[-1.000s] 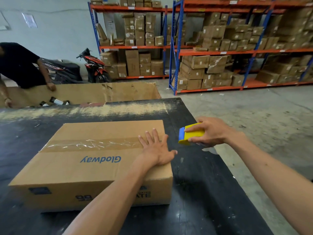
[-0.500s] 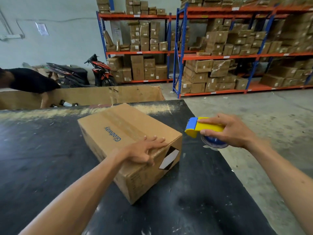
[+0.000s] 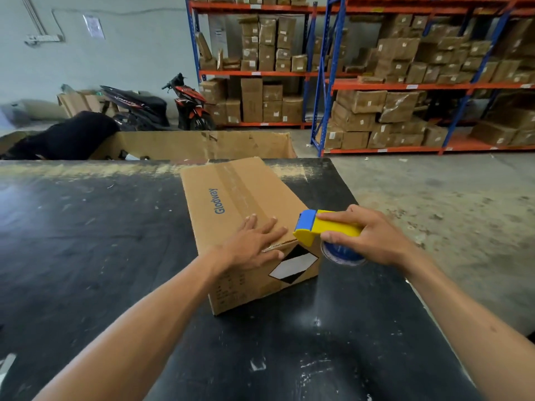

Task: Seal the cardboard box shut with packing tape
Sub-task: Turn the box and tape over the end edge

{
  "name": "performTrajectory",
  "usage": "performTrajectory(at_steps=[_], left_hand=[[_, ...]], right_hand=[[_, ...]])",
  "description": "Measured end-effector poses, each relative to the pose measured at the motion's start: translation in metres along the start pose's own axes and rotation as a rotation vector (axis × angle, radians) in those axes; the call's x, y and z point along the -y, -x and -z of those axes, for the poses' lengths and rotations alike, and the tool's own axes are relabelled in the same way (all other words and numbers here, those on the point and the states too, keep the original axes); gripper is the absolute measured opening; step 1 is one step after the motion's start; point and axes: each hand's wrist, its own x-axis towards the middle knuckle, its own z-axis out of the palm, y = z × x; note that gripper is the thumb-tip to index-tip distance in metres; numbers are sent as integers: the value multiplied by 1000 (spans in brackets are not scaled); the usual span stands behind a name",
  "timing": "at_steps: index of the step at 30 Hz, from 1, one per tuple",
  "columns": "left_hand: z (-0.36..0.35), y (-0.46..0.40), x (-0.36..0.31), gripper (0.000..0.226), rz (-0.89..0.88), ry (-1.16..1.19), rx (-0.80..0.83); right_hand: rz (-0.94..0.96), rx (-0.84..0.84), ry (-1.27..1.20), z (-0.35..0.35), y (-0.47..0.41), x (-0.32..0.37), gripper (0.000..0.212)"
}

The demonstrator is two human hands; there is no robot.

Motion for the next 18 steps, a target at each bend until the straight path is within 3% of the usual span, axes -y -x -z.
performTrajectory(at_steps=[4,9,18], left_hand=[[10,12,25,71,-121,87,35],[1,0,-12,107,138,28,-11],[-4,0,-11,95,90,-28,-43]], right_hand=[[-2,43,-19,-9,4,4,48],[-26,73,-75,-14,1,8,47],[-43,25,-147,-31,6,7,46]])
